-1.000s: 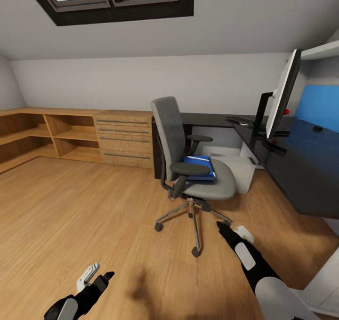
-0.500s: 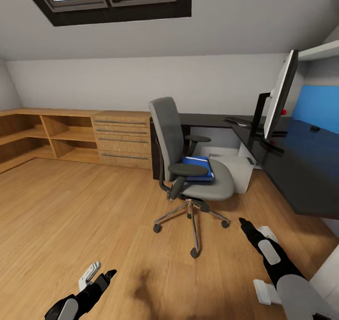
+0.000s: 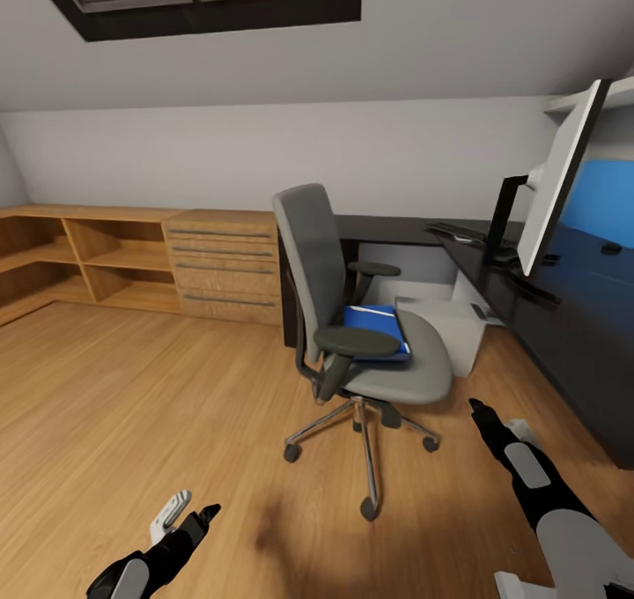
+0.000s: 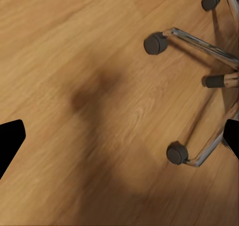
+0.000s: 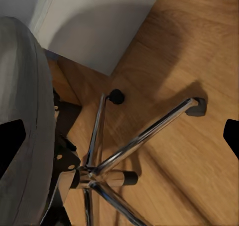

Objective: In the bedroom, organize the workspace by keeping the computer under the desk, ensuring the monitor is on the desk, placing the keyboard on the desk next to the monitor, placing the mouse on the desk next to the keyboard, moving the folder from the swivel chair onto the desk next to the mouse, stacking the notebook on top of the folder with the pen on top of the notebook, and positioning the swivel chair next to the desk.

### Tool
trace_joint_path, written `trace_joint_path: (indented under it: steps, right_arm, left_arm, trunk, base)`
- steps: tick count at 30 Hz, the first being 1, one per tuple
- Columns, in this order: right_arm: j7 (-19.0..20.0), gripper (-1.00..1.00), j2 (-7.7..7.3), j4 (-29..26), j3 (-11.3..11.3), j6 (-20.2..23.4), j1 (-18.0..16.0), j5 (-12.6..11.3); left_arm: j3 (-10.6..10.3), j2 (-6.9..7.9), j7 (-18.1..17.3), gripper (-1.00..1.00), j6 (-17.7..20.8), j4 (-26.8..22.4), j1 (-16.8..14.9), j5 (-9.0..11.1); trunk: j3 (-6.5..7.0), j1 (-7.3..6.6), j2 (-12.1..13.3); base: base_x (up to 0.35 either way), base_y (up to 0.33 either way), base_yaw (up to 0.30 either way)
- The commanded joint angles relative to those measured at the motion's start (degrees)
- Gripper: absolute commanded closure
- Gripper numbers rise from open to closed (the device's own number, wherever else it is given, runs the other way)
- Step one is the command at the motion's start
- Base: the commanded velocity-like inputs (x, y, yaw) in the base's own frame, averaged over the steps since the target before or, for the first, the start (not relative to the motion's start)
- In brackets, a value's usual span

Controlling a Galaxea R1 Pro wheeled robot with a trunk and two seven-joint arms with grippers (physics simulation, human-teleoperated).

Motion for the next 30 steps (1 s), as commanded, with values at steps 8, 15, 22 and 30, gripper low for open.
trace_joint_path:
  steps: [8, 15, 22, 30]
  right_arm:
    - [-0.01, -1.00, -1.28, -0.76, -0.19, 0.37, -0.09, -3.58]
    - [0.03, -1.00, -1.60, -1.60, -0.16, 0.42, -0.09, -4.78]
    - [0.09, -1.00, -1.61, -1.71, -0.15, 0.41, -0.04, -4.92]
    - [0.12, -1.00, -1.53, -1.73, -0.15, 0.65, -0.01, -4.96]
  left_arm:
    - [0.27, -0.16, -0.25, -1.00, 0.60, -0.02, -0.04, 0.20]
    - [0.29, -0.46, -0.25, -1.00, 0.59, 0.03, -0.04, 0.19]
    - [0.24, -0.55, -0.28, -1.00, 0.62, 0.02, -0.04, 0.19]
    - [0.22, -0.61, -0.30, -1.00, 0.57, 0.00, -0.04, 0.16]
  trunk:
    - [-0.06, 0.01, -0.02]
    - [-0.06, 0.01, -0.02]
    - [-0.06, 0.01, -0.02]
    - [-0.06, 0.01, -0.02]
  base:
    - [0.089, 0.000, -0.013]
    - [0.121, 0.112, -0.146]
    - [0.144, 0.197, -0.040]
    - [0.164, 0.043, -0.006]
